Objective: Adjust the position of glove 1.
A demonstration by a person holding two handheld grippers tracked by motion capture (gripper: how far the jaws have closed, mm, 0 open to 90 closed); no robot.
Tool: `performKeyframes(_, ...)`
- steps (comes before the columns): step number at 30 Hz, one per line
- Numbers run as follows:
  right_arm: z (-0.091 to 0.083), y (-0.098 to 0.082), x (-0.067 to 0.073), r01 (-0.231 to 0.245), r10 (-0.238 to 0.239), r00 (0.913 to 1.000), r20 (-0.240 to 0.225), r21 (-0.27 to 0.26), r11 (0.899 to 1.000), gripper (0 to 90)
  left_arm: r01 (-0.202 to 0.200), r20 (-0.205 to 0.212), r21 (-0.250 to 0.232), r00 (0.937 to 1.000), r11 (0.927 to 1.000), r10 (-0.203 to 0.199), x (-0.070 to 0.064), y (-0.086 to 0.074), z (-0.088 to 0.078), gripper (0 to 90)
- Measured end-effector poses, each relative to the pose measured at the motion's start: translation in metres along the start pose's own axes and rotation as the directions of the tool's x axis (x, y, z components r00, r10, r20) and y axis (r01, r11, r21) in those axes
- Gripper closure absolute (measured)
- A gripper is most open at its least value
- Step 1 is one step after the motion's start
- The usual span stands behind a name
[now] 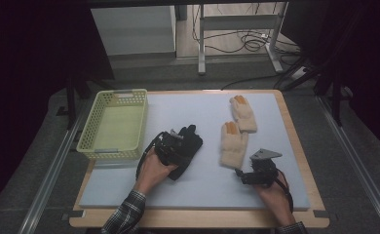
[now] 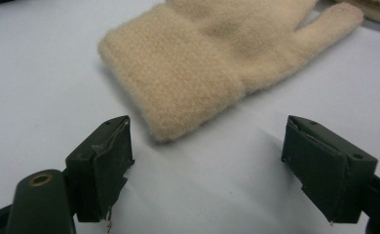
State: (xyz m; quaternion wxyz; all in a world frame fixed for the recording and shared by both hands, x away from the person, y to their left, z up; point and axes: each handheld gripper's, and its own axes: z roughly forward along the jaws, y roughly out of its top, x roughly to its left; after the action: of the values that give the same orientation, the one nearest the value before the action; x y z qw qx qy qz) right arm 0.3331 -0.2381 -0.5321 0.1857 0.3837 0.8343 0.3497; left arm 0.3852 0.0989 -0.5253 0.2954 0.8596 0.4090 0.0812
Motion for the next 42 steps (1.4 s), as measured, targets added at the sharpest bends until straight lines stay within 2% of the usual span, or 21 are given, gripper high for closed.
performKeyframes(3, 0.000, 0.000, 0.000, 0.000, 0.000, 1.0000, 0.000, 0.000, 1.000, 18.4, -0.041, -0.028, 0.023, 0.9988, 0.9989, 0.042, -0.009, 0.000, 0.003, 0.0)
performKeyframes(5, 0.000, 0.000, 0.000, 0.000, 0.000, 1.0000, 0.000, 0.000, 1.000, 18.4, -0.091, -0.074, 0.052, 0.9928, 0.9945, 0.094, -0.015, 0.000, 0.007, 0.0)
performKeyframes(6, 0.000, 0.000, 0.000, 0.000, 0.000, 1.0000, 0.000, 0.000, 1.000, 18.4, -0.091, -0.074, 0.052, 0.9928, 0.9945, 0.094, -0.015, 0.000, 0.007, 0.0)
performKeyframes(7, 0.000, 0.000, 0.000, 0.000, 0.000, 1.0000, 0.000, 0.000, 1.000, 18.4, -0.062, -0.096, 0.048, 0.9932, 0.9969, 0.066, -0.010, 0.001, 0.007, 0.0)
performKeyframes(8, 0.000, 0.000, 0.000, 0.000, 0.000, 1.0000, 0.000, 0.000, 1.000, 18.4, -0.062, -0.096, 0.048, 0.9932, 0.9969, 0.066, -0.010, 0.001, 0.007, 0.0)
performKeyframes(9, 0.000, 0.000, 0.000, 0.001, -0.001, 1.0000, 0.000, 0.000, 1.000, 18.4, -0.056, -0.118, 0.046, 0.9911, 0.9974, 0.061, -0.007, 0.001, 0.007, 0.0)
performKeyframes(11, 0.000, 0.000, 0.000, 0.000, 0.000, 1.0000, 0.000, -0.001, 1.000, 18.4, -0.012, -0.095, 0.034, 0.9954, 0.9994, 0.015, 0.001, 0.000, 0.008, 0.0)
performKeyframes(14, 0.000, 0.000, 0.000, 0.001, -0.001, 1.0000, 0.000, -0.001, 1.000, 18.4, -0.010, -0.092, 0.031, 0.9957, 0.9995, 0.013, 0.002, 0.000, 0.007, 1.9)
performKeyframes(15, 0.000, 0.000, 0.000, 0.001, -0.001, 1.0000, 0.000, -0.001, 1.000, 18.4, -0.013, -0.092, 0.029, 0.9956, 0.9995, 0.015, 0.001, 0.000, 0.005, 9.6)
performKeyframes(16, 0.000, 0.000, 0.000, 0.001, -0.001, 1.0000, 0.000, -0.001, 1.000, 18.4, -0.020, -0.096, 0.031, 0.9952, 0.9993, 0.023, 0.001, 0.000, 0.003, 9.6)
performKeyframes(17, 0.000, 0.000, 0.000, 0.001, -0.001, 1.0000, 0.001, 0.000, 1.000, 18.4, -0.020, -0.115, 0.033, 0.9930, 0.9992, 0.023, 0.003, 0.001, -0.001, 21.3)
performKeyframes(18, 0.000, 0.000, 0.000, 0.001, -0.001, 1.0000, 0.001, 0.000, 1.000, 18.4, -0.020, -0.115, 0.033, 0.9930, 0.9992, 0.023, 0.003, 0.001, -0.001, 28.3)
performKeyframes(19, 0.000, 0.000, 0.000, 0.001, -0.001, 1.0000, 0.001, -0.001, 1.000, 18.4, -0.019, -0.122, 0.028, 0.9923, 0.9994, 0.023, 0.004, 0.000, -0.002, 28.3)
performKeyframes(20, 0.000, 0.000, 0.000, 0.001, -0.001, 1.0000, 0.001, -0.001, 1.000, 18.4, -0.025, -0.128, 0.023, 0.9914, 0.9994, 0.028, 0.005, 0.000, -0.003, 39.7)
performKeyframes(21, 0.000, 0.000, 0.000, 0.001, -0.001, 1.0000, 0.001, -0.001, 1.000, 18.4, -0.027, -0.135, 0.019, 0.9904, 0.9994, 0.030, 0.006, 0.000, -0.004, 39.7)
performKeyframes(24, 0.000, 0.000, 0.000, 0.002, -0.002, 1.0000, 0.002, -0.001, 1.000, 18.4, -0.031, -0.164, 0.018, 0.9858, 0.9993, 0.034, 0.008, 0.000, -0.006, 59.4)
performKeyframes(26, 0.000, 0.000, 0.000, 0.003, -0.003, 1.0000, 0.002, -0.001, 1.000, 18.4, -0.033, -0.167, 0.024, 0.9852, 0.9992, 0.037, 0.009, 0.002, -0.006, 65.5)
performKeyframes(32, 0.000, 0.000, 0.000, 0.004, -0.004, 1.0000, 0.003, -0.002, 1.000, 18.4, -0.024, -0.163, 0.010, 0.9863, 0.9997, 0.025, 0.015, 0.011, -0.011, 68.6)
performKeyframes(35, 0.000, 0.000, 0.001, 0.003, -0.003, 1.0000, 0.004, -0.001, 1.000, 18.4, -0.019, -0.153, -0.012, 0.9881, 0.9997, 0.017, 0.016, 0.019, -0.020, 68.4)
performKeyframes(37, 0.000, 0.000, 0.001, 0.003, -0.003, 1.0000, 0.004, -0.002, 1.000, 18.4, -0.021, -0.153, -0.028, 0.9881, 0.9994, 0.017, 0.015, 0.028, -0.031, 68.4)
performKeyframes(42, 0.000, 0.000, 0.001, 0.004, -0.004, 1.0000, 0.005, -0.002, 1.000, 18.4, -0.033, -0.163, -0.047, 0.9863, 0.9983, 0.025, 0.015, 0.039, -0.044, 68.1)
